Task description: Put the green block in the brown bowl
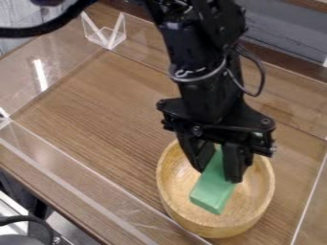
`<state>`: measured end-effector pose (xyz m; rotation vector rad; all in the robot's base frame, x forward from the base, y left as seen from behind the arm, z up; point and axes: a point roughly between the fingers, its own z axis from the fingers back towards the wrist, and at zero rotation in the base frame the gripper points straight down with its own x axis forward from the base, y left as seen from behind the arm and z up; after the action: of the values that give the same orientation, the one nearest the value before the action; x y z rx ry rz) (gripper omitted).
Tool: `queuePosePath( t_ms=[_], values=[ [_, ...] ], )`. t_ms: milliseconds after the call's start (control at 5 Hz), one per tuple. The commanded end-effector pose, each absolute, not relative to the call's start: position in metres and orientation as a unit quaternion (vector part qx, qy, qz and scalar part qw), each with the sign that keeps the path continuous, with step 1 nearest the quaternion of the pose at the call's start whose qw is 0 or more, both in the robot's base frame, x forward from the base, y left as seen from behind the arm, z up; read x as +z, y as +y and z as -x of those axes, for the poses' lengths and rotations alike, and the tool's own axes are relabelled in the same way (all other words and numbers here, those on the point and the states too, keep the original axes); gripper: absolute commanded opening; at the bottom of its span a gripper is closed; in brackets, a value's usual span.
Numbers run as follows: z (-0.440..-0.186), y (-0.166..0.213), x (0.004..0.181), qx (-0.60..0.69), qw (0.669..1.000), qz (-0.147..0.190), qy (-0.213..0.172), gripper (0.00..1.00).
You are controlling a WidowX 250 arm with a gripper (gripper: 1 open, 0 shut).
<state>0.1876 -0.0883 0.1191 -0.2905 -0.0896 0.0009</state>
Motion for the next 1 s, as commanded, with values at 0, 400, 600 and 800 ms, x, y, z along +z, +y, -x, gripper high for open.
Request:
queuePosePath(
  t_ms=[0,400,600,800],
  values=[
    [-0.1919,-0.0871,0.1238,0.006,0.987,0.15,-0.055,0.0],
    [-0.191,-0.0868,0.1224,0.008,0.987,0.154,-0.051,0.0],
    [-0.1905,-0.0866,0.1223,0.008,0.987,0.155,-0.049,0.0],
    [-0.1901,-0.0863,0.1221,0.009,0.986,0.157,-0.047,0.0]
  ],
)
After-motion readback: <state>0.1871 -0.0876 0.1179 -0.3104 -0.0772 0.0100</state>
